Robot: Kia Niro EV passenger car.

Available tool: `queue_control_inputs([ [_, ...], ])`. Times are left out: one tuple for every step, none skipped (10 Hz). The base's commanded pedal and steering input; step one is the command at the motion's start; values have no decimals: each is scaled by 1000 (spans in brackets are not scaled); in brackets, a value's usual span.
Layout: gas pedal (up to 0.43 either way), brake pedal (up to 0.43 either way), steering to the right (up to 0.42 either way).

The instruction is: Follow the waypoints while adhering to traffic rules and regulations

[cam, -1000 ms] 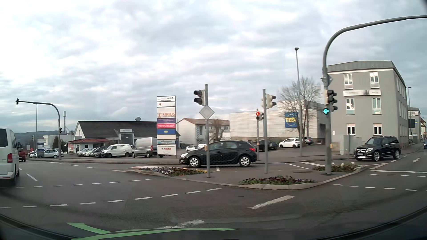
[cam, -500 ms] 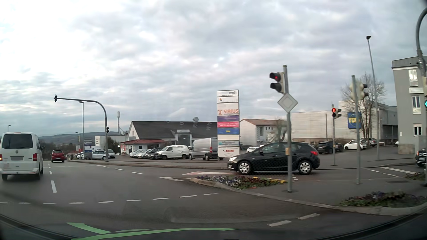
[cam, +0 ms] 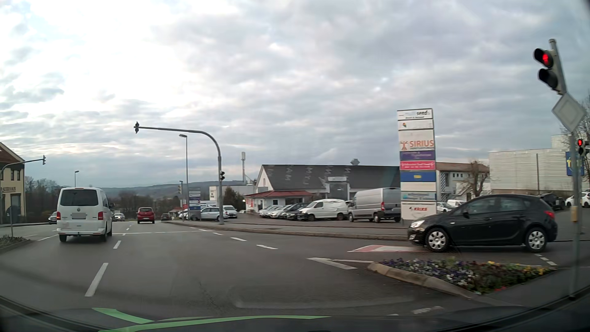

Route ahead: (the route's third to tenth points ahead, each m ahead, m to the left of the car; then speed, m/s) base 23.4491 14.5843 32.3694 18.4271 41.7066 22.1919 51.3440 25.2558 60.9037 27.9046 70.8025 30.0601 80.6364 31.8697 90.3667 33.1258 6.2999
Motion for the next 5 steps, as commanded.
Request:
queue_control_inputs([
  [169,0,-302],
  [169,0,-292],
  [169,0,-277],
  [169,0,-255],
  [169,0,-236],
])
